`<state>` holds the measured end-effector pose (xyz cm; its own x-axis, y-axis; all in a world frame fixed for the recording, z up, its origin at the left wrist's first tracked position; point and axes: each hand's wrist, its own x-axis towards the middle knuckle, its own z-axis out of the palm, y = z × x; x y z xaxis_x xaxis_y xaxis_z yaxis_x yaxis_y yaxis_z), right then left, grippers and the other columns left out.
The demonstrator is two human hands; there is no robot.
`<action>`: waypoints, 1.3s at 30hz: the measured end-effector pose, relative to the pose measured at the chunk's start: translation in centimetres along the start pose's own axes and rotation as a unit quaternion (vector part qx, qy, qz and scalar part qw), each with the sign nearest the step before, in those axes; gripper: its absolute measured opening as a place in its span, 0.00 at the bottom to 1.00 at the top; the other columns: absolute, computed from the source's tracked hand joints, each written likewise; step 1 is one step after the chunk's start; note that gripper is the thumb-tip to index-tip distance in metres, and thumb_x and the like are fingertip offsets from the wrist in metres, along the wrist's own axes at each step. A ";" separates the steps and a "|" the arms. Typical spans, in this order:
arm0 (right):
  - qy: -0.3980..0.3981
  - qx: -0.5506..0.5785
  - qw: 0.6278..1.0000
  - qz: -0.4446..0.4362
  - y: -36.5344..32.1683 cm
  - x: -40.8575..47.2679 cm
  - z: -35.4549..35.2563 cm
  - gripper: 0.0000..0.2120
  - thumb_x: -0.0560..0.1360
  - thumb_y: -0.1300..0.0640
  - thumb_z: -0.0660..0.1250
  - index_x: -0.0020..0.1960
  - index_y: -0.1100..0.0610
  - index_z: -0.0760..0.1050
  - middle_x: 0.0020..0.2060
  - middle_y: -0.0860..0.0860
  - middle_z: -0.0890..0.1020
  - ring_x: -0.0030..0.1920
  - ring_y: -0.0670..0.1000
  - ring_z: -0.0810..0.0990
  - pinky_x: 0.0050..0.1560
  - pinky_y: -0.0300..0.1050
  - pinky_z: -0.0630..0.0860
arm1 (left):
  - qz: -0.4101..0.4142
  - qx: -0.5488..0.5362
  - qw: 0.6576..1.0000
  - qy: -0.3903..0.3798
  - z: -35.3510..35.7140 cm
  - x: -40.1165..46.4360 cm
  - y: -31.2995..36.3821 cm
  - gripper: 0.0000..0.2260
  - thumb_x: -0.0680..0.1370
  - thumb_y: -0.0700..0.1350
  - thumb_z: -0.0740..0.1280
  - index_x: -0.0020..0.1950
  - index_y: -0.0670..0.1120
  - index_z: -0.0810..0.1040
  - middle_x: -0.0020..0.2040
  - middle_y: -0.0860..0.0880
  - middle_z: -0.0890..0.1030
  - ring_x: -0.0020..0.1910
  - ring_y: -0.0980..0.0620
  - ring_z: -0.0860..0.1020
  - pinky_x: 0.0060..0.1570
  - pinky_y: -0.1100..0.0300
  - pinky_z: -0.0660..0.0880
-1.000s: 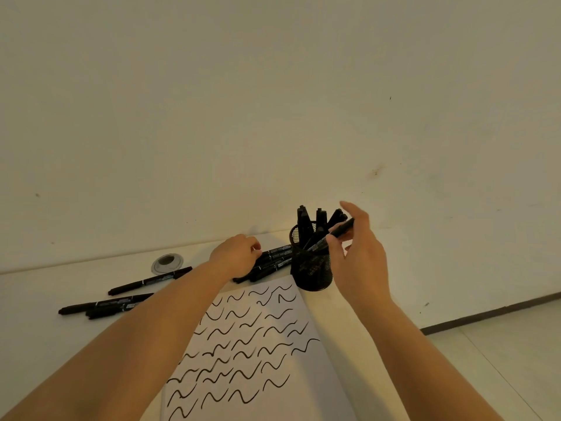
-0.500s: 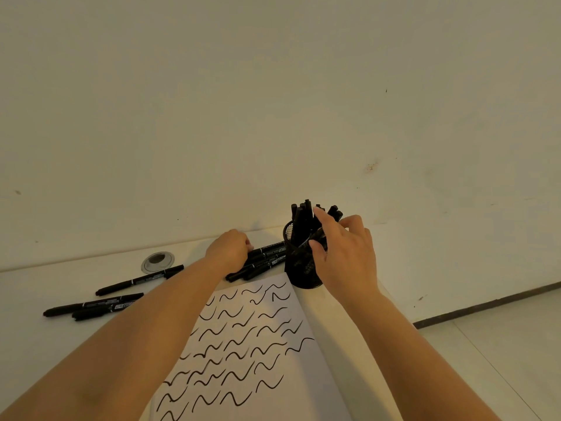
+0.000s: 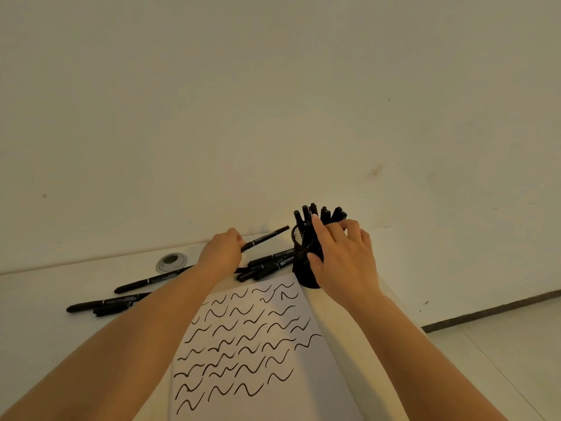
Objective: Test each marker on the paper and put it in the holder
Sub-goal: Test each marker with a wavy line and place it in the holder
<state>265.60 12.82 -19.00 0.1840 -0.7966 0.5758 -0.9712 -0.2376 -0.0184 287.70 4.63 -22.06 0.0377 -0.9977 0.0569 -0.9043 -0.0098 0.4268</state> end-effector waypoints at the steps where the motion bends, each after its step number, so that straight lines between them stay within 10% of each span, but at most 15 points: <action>1: -0.010 0.004 1.000 0.003 -0.1 -0.2 0.1 0.28 0.73 0.50 0.65 0.71 0.57 0.64 0.54 0.54 0.79 0.61 0.60 0.70 0.59 0.54 0.67 | -0.004 -0.032 0.999 0.006 -0.4 -0.4 -0.2 0.06 0.79 0.41 0.58 0.52 0.42 0.72 0.48 0.43 0.81 0.45 0.47 0.77 0.43 0.51 0.74; 6: 0.030 0.056 0.998 0.029 -0.6 -1.2 -0.5 0.28 0.71 0.55 0.69 0.69 0.57 0.67 0.58 0.56 0.77 0.63 0.60 0.69 0.62 0.54 0.66 | 0.005 -0.156 0.987 0.029 -2.0 -4.3 -0.5 0.08 0.80 0.44 0.55 0.43 0.52 0.69 0.42 0.52 0.83 0.40 0.57 0.80 0.41 0.59 0.74; 11: 0.067 0.229 0.970 0.037 -3.8 -3.2 -1.8 0.11 0.73 0.58 0.67 0.55 0.56 0.77 0.41 0.48 0.80 0.45 0.51 0.76 0.44 0.46 0.75 | 0.067 -0.196 0.977 0.052 -3.2 -10.1 0.0 0.10 0.80 0.45 0.55 0.41 0.56 0.67 0.38 0.57 0.82 0.41 0.63 0.79 0.38 0.64 0.71; 15: -0.156 0.494 0.835 0.184 -6.8 -4.9 -2.7 0.06 0.76 0.47 0.61 0.47 0.47 0.76 0.34 0.45 0.81 0.34 0.40 0.79 0.34 0.33 0.73 | 0.105 -0.243 0.964 0.032 -3.2 -14.7 0.6 0.08 0.80 0.45 0.56 0.43 0.56 0.69 0.39 0.57 0.82 0.39 0.66 0.79 0.41 0.63 0.74; 25: -0.095 0.671 0.681 0.276 -10.6 -11.0 -3.6 0.13 0.79 0.54 0.58 0.41 0.54 0.78 0.23 0.47 0.76 0.29 0.45 0.74 0.31 0.33 0.71 | 0.129 -0.278 0.941 -0.142 -3.0 -21.7 0.3 0.11 0.79 0.46 0.60 0.38 0.57 0.75 0.29 0.63 0.77 0.28 0.65 0.72 0.32 0.75 0.67; 30: -0.068 0.635 0.726 0.256 -11.6 -12.0 -3.9 0.14 0.78 0.56 0.58 0.38 0.59 0.76 0.22 0.46 0.71 0.26 0.43 0.68 0.29 0.32 0.67 | 0.153 -0.194 0.968 -0.043 -2.9 -23.4 0.9 0.11 0.77 0.49 0.61 0.35 0.59 0.73 0.28 0.60 0.75 0.28 0.61 0.72 0.30 0.68 0.66; 35: 0.068 0.661 0.607 0.435 -8.6 -10.4 -4.2 0.14 0.78 0.53 0.58 0.35 0.55 0.71 0.23 0.49 0.66 0.21 0.43 0.63 0.24 0.35 0.61 | 0.162 -0.075 0.980 0.083 -2.5 -24.6 -0.9 0.08 0.78 0.52 0.60 0.45 0.52 0.77 0.32 0.56 0.74 0.31 0.55 0.72 0.33 0.58 0.69; 39: 0.040 0.566 0.745 0.350 -4.9 -10.2 -4.2 0.12 0.75 0.52 0.63 0.35 0.54 0.75 0.19 0.44 0.70 0.21 0.41 0.66 0.23 0.30 0.63 | 0.108 -0.124 0.985 0.059 -2.4 -24.7 -2.9 0.07 0.78 0.51 0.59 0.45 0.52 0.76 0.34 0.57 0.79 0.36 0.56 0.78 0.39 0.57 0.74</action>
<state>267.81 24.44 -21.35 -0.3608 -0.9211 0.1466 -0.0660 -0.1316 -0.9891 290.40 29.44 -22.55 -0.0818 -0.9596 0.2691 -0.7651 0.2335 0.6001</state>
